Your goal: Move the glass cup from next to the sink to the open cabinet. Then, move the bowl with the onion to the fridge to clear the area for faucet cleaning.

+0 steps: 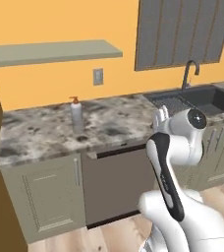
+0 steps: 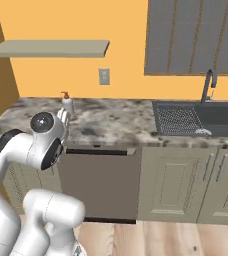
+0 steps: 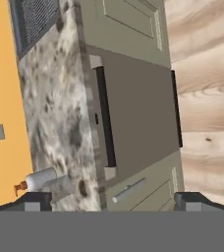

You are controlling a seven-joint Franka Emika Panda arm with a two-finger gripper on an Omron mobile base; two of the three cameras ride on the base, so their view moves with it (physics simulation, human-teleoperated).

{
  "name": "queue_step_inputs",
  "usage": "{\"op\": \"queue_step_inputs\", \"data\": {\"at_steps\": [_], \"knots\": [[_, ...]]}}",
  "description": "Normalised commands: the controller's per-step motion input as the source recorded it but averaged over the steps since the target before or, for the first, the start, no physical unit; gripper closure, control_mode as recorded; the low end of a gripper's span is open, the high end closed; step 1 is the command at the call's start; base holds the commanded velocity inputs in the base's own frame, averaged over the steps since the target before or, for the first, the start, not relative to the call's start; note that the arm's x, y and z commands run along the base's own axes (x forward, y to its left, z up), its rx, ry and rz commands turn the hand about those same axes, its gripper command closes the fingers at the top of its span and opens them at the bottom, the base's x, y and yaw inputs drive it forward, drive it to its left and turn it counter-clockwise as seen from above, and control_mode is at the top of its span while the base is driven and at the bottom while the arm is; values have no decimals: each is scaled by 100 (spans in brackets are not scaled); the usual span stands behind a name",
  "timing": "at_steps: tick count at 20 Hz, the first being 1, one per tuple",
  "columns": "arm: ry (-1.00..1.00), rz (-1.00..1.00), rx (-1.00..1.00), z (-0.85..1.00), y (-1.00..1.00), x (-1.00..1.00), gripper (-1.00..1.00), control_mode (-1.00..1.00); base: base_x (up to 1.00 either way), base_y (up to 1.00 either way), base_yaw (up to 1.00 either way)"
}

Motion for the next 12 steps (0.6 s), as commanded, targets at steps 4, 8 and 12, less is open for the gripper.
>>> {"op": "queue_step_inputs", "data": {"at_steps": [4, 8, 12], "knots": [[0, 0, 0, 0, 0, 0, -100, 100, 100, 52, -4], [0, 0, 0, 0, 0, 0, -100, 100, 96, 25, -14], [0, 0, 0, 0, 0, 0, -100, 100, 79, 11, -12]]}}
